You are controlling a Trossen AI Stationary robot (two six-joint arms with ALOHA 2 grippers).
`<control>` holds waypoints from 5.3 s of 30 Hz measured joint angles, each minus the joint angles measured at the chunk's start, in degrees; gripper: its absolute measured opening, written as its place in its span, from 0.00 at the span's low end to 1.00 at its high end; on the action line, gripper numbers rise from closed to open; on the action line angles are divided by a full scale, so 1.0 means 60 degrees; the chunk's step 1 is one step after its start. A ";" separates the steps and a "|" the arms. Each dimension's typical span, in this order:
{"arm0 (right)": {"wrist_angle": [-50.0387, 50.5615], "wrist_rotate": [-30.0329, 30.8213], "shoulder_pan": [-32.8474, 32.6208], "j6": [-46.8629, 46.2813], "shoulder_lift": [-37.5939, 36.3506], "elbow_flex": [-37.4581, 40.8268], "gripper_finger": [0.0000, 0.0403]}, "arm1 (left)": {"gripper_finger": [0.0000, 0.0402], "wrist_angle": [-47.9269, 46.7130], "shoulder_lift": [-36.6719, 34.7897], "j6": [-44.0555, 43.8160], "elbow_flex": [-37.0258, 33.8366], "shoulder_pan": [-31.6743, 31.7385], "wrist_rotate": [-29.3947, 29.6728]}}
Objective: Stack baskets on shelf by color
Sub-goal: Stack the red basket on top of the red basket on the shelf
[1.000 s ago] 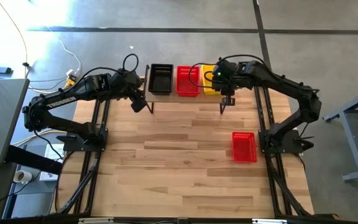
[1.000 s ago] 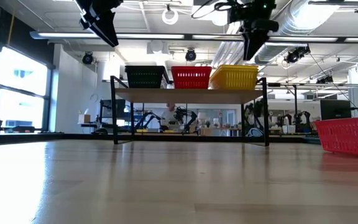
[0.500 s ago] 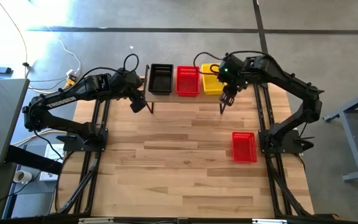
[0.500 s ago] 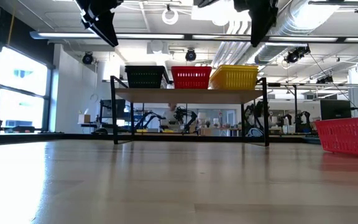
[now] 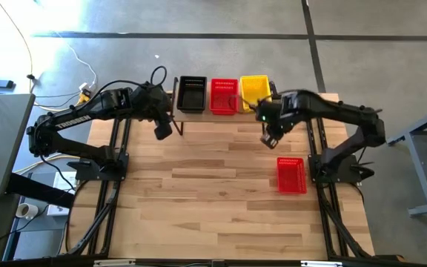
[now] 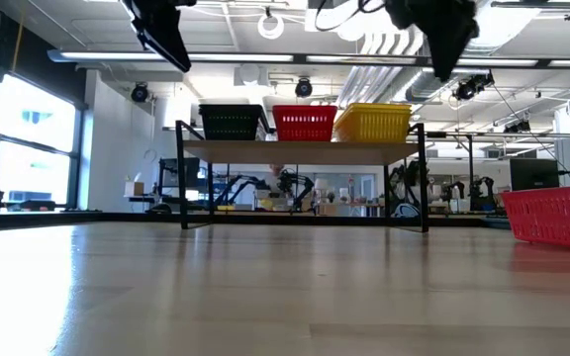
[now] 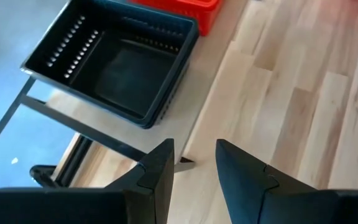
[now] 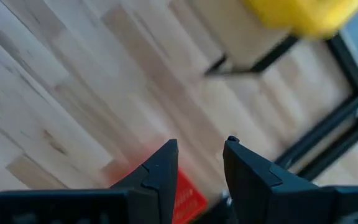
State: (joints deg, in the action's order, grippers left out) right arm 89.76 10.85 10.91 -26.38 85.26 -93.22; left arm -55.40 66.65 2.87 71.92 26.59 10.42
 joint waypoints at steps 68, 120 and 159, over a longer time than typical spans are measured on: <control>-0.4493 -0.2591 -0.7648 -1.6624 -0.1841 0.9065 0.18 | 0.27 -0.0004 0.0000 0.0524 0.0000 0.0004 -0.0474; -0.5518 0.2232 -0.4808 -1.2516 0.3164 0.1255 0.00 | 0.34 0.1129 0.1820 -0.0876 0.0007 -0.5053 -0.0615; -0.8219 0.3110 -0.4491 -1.0999 0.3565 0.0791 0.00 | 0.32 0.1889 0.3826 0.0067 0.0000 -0.6304 0.1799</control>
State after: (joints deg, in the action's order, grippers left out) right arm 40.45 29.52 -16.04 -92.38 106.65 -88.48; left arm -44.06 89.61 3.27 71.92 -11.23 21.21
